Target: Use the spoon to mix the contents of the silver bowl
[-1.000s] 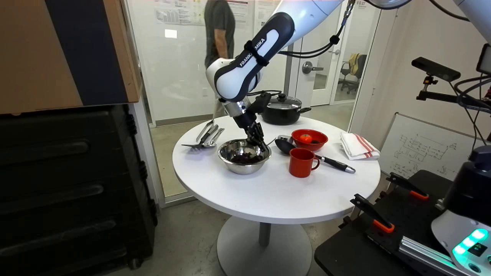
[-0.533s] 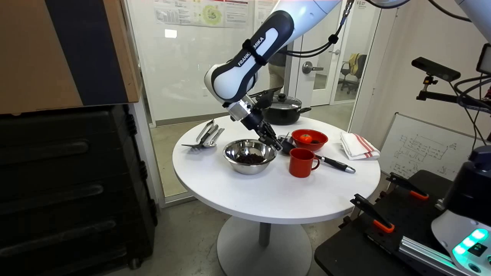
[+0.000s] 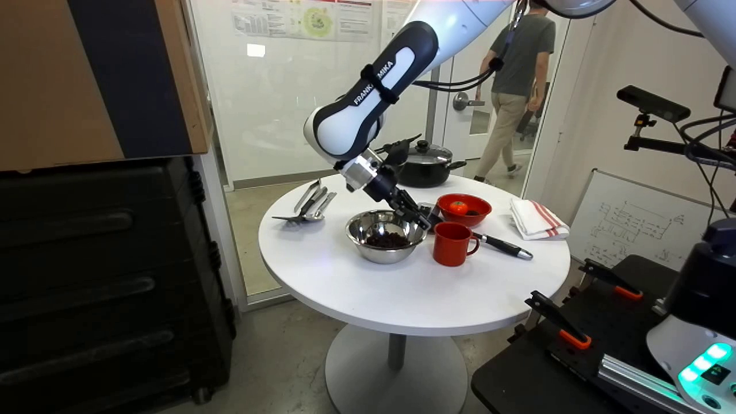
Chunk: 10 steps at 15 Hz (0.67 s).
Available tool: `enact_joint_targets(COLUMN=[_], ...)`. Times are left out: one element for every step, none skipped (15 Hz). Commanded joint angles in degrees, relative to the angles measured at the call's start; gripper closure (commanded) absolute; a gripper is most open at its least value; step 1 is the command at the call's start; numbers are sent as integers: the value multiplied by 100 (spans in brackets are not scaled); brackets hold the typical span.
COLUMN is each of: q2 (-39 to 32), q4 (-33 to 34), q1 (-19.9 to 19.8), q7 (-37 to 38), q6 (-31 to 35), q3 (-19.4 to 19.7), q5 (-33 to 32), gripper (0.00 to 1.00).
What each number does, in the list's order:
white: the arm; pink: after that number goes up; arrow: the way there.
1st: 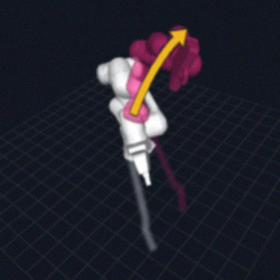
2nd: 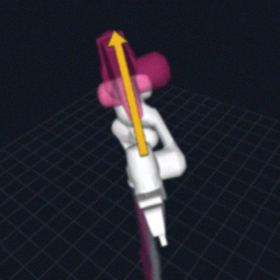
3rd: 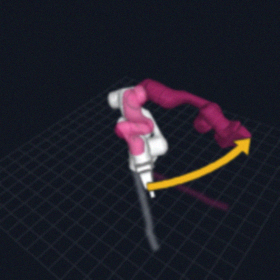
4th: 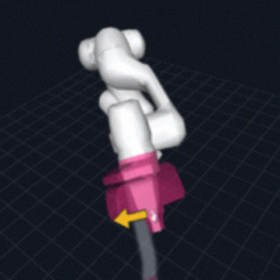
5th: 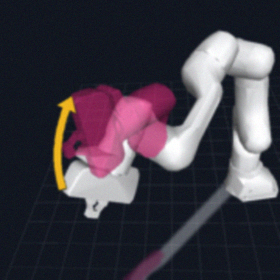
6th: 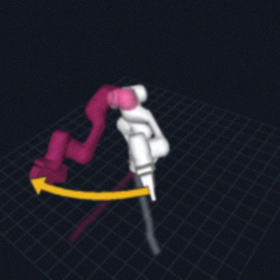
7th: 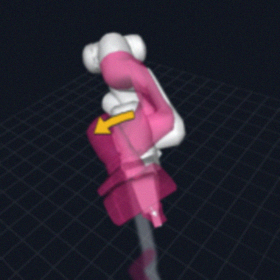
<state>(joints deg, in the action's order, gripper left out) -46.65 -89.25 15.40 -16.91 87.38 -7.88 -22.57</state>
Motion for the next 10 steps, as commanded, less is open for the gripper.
enact_joint_targets(q2=[-43,-52,-57,-61,-63,-56,-45,-36,-25,-6], q4=[68,76,82,82,76,55,31,9,-15,-40], q1=[-83,-89,-103,-108,-104,-88,-66,-47,-40,-26], q7=[148,156,167,193,212,249,284,318,375,440], q6=[375,474,563,654,734,841,945,1044,1173,1313], q3=[-84,-86,-92,-94,-93,-83,-65,-49,-36,-14], q5=[102,143,203,249,278,276,248,211,195,162], gripper=[97,97,97,97,97,97,97,97,97,97])
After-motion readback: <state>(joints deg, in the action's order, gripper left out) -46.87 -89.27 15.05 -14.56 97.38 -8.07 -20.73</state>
